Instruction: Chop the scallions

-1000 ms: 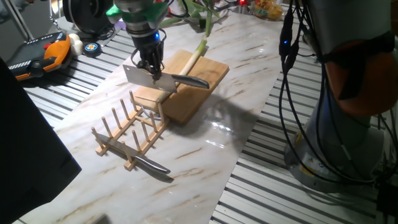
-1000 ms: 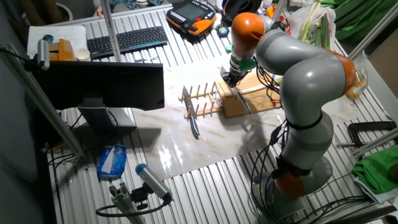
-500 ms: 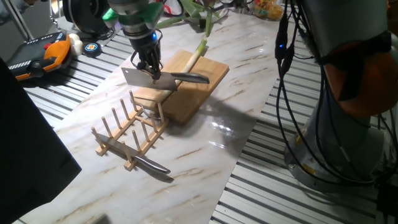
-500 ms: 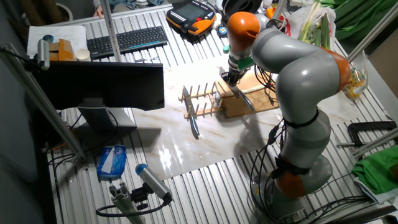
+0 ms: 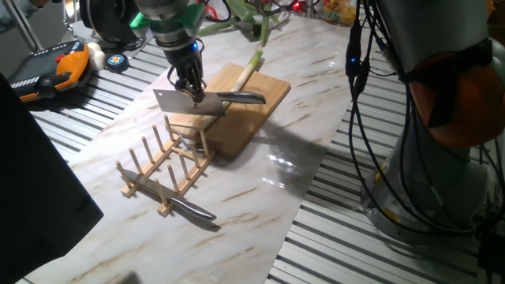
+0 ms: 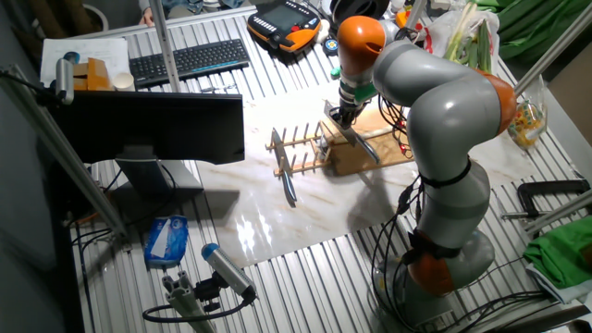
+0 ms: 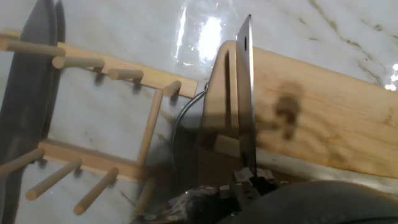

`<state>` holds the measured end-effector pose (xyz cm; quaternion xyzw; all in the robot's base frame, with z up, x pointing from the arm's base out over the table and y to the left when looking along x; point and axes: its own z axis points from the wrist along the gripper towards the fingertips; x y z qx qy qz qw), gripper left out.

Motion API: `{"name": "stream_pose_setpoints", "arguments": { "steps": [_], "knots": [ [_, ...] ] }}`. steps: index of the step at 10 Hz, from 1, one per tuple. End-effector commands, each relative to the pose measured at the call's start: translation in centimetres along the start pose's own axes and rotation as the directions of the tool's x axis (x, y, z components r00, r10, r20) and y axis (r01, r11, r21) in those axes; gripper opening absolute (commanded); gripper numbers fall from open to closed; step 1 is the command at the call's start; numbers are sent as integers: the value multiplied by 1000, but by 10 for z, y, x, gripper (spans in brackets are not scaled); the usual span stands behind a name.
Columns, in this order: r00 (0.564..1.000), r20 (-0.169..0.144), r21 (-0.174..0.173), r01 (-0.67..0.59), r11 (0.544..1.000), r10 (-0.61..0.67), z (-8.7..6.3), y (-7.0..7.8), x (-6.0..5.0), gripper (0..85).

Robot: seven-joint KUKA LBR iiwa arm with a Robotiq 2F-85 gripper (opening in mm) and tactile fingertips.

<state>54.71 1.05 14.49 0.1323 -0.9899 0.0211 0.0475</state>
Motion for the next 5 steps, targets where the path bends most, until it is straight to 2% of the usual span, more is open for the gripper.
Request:
{"name": "stream_pose_setpoints", "arguments": {
  "steps": [1,5],
  "knots": [
    [1000,6,3,5,1000,-5,1,0,0,7],
    [1000,10,-6,9,1000,-9,11,-2,-6,7]
  ]
}}
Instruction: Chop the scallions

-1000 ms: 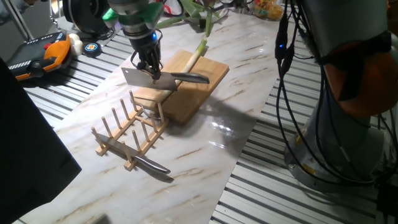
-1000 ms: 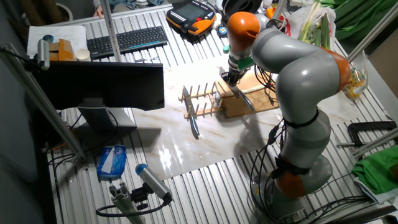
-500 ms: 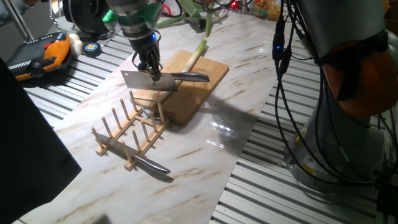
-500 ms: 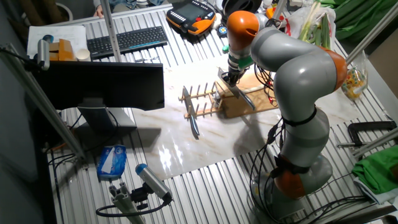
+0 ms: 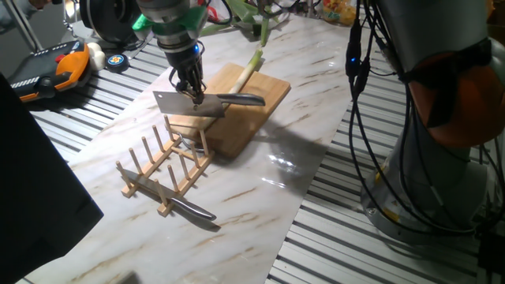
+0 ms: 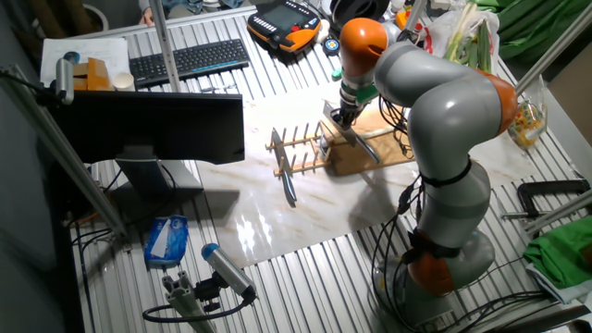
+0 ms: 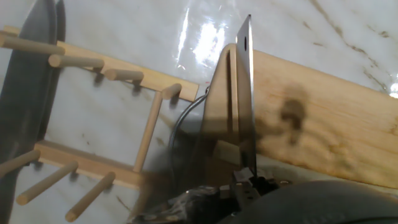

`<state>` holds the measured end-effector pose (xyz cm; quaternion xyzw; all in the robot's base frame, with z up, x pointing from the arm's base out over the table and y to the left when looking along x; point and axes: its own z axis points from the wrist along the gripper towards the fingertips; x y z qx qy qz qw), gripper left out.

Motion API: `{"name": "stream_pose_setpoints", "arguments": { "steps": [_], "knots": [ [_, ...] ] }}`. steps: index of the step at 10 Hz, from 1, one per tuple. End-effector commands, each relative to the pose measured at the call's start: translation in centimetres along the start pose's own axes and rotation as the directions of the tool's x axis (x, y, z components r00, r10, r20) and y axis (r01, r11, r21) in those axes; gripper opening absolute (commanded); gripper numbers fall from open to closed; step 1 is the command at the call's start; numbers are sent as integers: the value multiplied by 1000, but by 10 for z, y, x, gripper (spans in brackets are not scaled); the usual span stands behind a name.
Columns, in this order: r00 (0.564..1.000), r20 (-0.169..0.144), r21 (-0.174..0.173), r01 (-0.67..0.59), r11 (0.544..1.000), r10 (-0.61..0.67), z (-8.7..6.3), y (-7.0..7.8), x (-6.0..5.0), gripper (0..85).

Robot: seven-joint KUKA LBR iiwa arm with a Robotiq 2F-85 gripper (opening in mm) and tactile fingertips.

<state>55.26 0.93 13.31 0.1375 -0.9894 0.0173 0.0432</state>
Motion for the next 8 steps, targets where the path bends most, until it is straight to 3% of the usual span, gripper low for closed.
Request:
{"name": "stream_pose_setpoints", "arguments": {
  "steps": [1,8],
  "knots": [
    [1000,1,-4,7,1000,-7,3,0,-1,7],
    [999,47,-8,22,1000,-21,9,3,1,7]
  ]
}}
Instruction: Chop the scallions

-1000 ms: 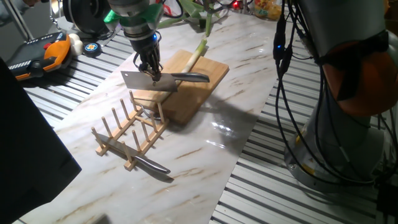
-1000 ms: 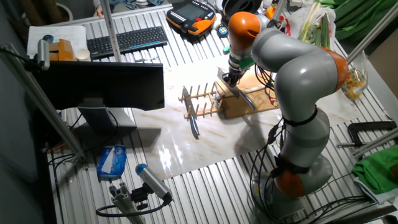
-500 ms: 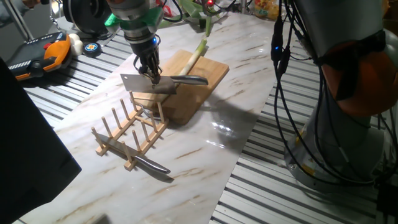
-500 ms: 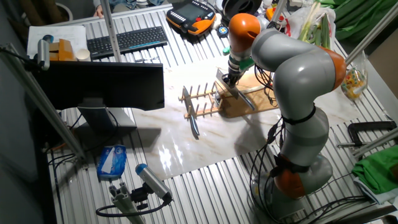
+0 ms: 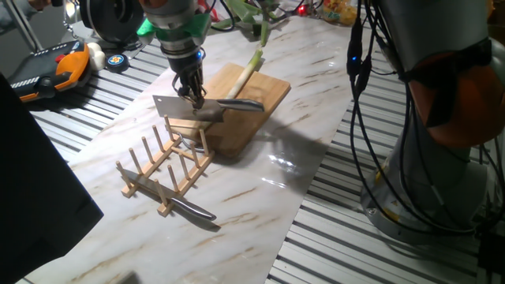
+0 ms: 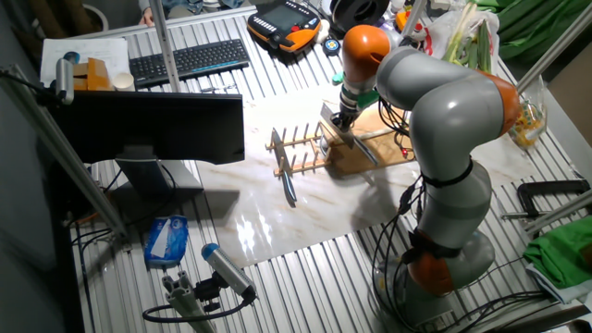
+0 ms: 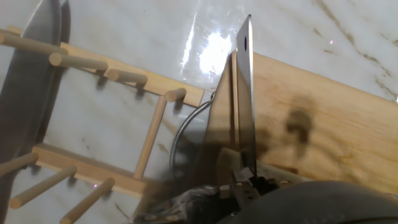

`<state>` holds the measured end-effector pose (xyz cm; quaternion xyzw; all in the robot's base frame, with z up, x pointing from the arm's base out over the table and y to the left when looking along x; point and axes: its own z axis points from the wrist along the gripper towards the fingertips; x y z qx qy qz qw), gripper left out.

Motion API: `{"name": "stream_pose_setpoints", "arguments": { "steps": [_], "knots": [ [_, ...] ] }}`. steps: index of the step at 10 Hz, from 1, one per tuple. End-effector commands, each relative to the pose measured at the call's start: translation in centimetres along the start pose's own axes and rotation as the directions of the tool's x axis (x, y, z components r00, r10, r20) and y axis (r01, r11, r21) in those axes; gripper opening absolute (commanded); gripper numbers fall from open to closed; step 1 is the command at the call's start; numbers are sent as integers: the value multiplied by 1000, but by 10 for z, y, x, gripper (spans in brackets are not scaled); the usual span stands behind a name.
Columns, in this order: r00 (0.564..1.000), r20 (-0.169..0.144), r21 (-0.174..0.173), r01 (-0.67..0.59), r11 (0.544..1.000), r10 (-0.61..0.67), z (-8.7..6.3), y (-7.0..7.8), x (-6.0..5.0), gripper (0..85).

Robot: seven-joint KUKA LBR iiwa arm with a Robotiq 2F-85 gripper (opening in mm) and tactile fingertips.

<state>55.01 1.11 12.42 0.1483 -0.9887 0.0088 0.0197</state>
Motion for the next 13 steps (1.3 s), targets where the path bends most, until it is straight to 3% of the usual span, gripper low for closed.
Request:
{"name": "stream_pose_setpoints", "arguments": {
  "steps": [1,13],
  "knots": [
    [1000,6,-3,0,1000,0,0,0,0,7],
    [999,29,11,20,1000,-20,1,-1,-5,7]
  ]
}}
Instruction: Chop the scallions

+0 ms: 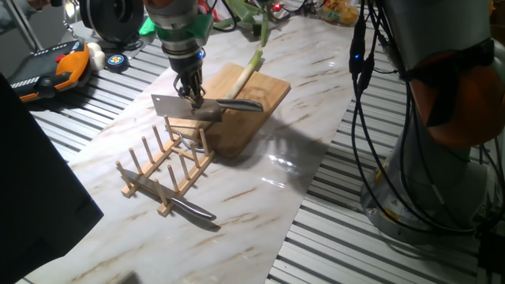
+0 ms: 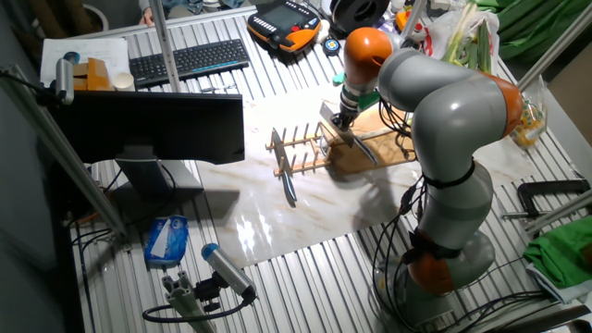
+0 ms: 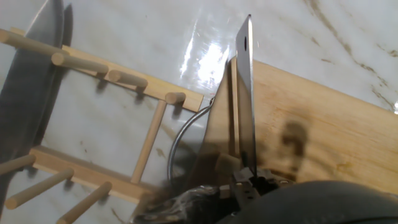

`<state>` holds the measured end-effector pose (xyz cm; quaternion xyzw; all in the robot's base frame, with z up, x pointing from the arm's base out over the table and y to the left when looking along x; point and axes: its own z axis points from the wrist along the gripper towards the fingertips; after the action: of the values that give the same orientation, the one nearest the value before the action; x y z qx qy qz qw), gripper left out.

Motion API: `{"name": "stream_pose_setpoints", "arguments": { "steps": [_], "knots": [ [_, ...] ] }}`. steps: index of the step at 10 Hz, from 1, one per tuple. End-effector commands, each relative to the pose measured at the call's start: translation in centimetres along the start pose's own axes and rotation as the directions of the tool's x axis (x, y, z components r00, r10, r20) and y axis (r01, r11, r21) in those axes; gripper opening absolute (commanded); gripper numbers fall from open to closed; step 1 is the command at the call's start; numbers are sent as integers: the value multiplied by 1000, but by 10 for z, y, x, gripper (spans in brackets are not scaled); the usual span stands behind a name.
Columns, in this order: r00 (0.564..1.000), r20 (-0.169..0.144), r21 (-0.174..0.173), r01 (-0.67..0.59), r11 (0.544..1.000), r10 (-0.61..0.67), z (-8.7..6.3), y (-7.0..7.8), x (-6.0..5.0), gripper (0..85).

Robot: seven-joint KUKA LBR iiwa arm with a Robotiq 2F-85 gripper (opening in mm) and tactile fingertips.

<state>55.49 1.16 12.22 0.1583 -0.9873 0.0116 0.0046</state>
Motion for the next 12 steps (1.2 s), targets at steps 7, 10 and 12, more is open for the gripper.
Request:
{"name": "stream_pose_setpoints", "arguments": {
  "steps": [7,10,12],
  "knots": [
    [1000,-1,-11,12,1000,-12,-3,-8,5,7],
    [1000,-9,-6,15,1000,-15,-2,-9,8,7],
    [1000,-15,-14,15,1000,-16,2,-10,15,7]
  ]
}}
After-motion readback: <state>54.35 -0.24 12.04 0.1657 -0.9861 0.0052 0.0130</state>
